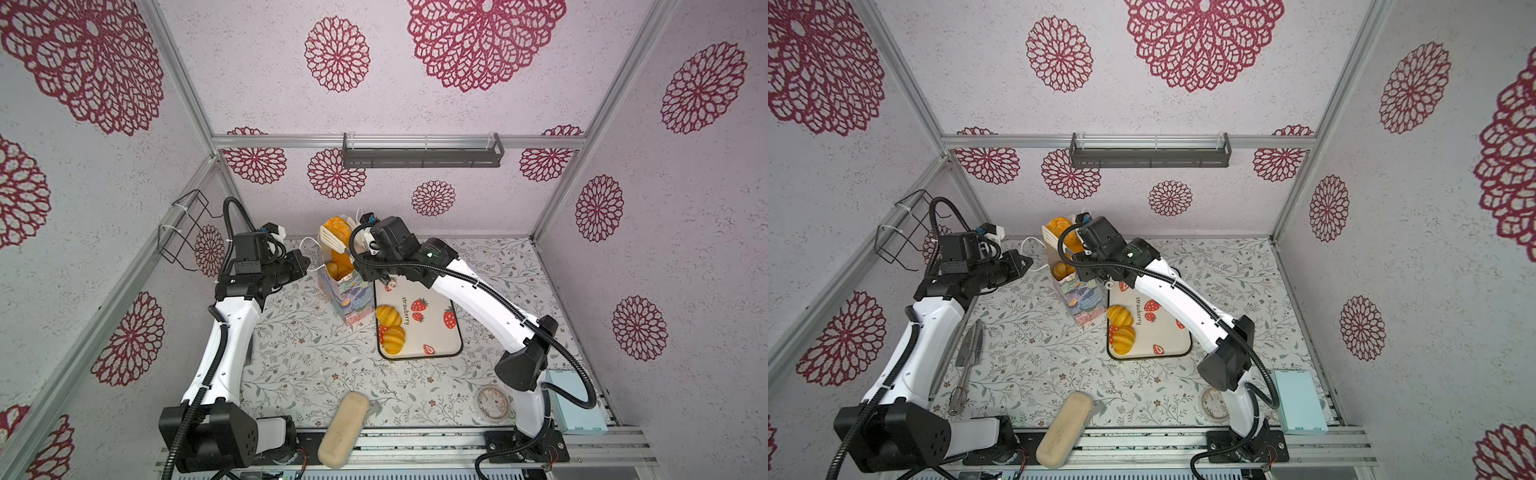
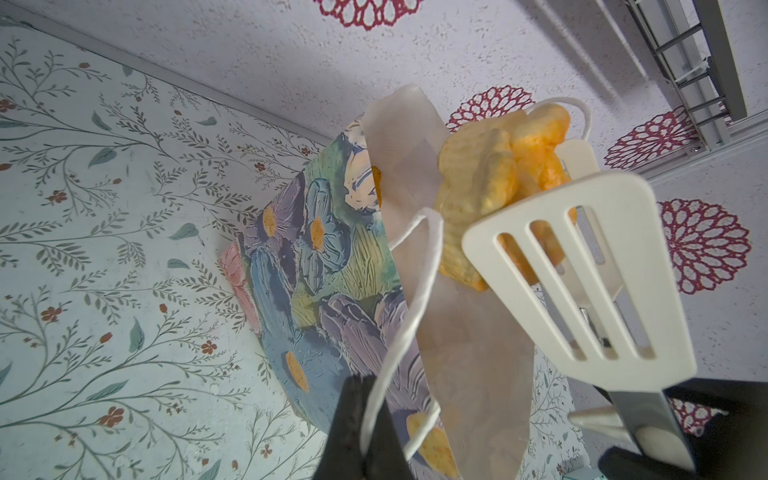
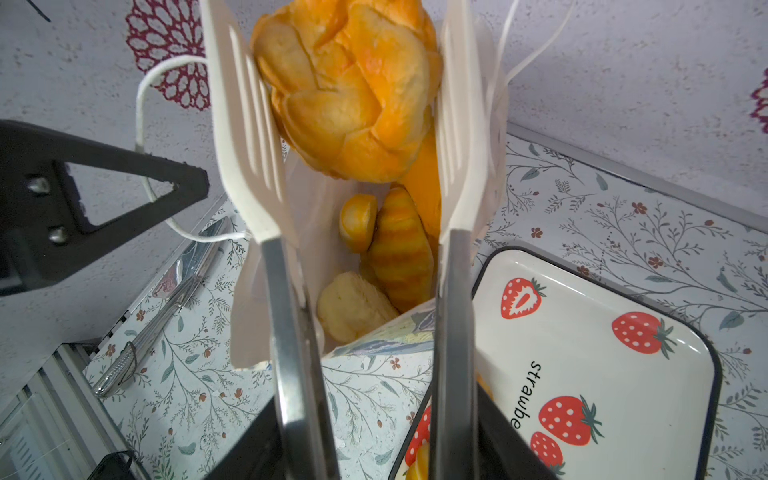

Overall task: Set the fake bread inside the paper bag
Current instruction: 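Lower the braided bun into the bag held by the left gripper and open the tongs, then raise the open tongs out of the bag and move them over the croissants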

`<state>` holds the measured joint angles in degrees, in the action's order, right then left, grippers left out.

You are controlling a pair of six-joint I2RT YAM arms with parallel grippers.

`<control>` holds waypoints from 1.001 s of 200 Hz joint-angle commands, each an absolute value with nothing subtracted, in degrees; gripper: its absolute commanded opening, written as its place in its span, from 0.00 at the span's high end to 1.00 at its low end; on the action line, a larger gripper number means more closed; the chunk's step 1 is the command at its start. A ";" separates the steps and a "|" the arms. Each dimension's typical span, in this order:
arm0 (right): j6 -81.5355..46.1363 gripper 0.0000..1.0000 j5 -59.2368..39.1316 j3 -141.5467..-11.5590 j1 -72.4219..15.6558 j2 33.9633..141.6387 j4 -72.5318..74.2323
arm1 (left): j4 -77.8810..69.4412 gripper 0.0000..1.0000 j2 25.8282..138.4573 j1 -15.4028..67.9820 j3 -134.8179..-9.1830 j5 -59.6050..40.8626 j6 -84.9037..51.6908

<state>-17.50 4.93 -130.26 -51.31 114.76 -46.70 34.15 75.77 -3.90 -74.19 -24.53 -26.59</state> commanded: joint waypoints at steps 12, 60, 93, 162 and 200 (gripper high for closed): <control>-16.21 0.38 6.24 -133.03 -50.81 113.68 -45.09 | 33.57 1.00 74.84 -3.87 -73.92 -24.08 -26.37; -16.20 0.35 5.79 -133.70 -50.87 113.96 -45.48 | 33.57 1.00 74.71 -3.87 -73.90 -24.00 -26.30; -16.45 0.38 6.49 -131.81 -50.95 111.31 -45.63 | 33.49 1.00 74.97 -3.85 -73.92 -24.42 -26.52; -17.82 0.41 7.79 -122.75 -51.05 102.32 -42.55 | 33.39 1.00 74.71 -3.95 -73.92 -24.44 -26.57; -18.10 0.41 10.37 -116.16 -50.90 97.11 -41.42 | 33.40 1.00 74.79 -3.96 -73.90 -24.52 -26.60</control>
